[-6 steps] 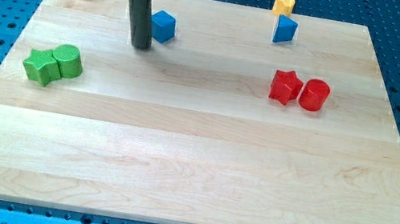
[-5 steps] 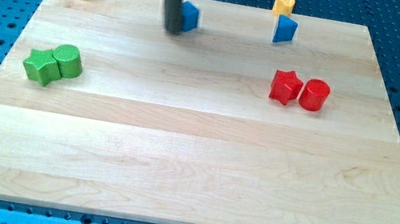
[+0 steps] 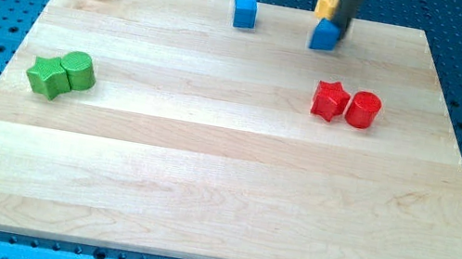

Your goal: Push the triangle into the cube

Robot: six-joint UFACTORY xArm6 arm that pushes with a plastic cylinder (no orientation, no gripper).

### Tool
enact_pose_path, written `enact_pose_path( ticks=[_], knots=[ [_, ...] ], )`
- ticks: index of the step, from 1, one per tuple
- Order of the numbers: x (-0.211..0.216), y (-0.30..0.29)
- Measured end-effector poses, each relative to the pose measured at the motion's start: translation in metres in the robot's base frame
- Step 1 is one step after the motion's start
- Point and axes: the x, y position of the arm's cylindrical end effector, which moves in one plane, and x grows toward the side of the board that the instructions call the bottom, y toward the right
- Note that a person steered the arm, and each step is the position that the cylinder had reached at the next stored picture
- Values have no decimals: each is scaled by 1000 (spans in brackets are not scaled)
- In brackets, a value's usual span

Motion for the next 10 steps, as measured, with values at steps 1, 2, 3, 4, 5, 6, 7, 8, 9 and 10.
enact_pose_path(
  ticks=[1, 2, 3, 4, 5, 6, 7, 8, 9, 10],
  knots=[
    [14, -13],
    [25, 24],
    [52, -24],
    [62, -86],
    [60, -101],
    [60, -119],
    [55, -114],
    [60, -87],
    [13, -114],
    [15, -115]
  ],
)
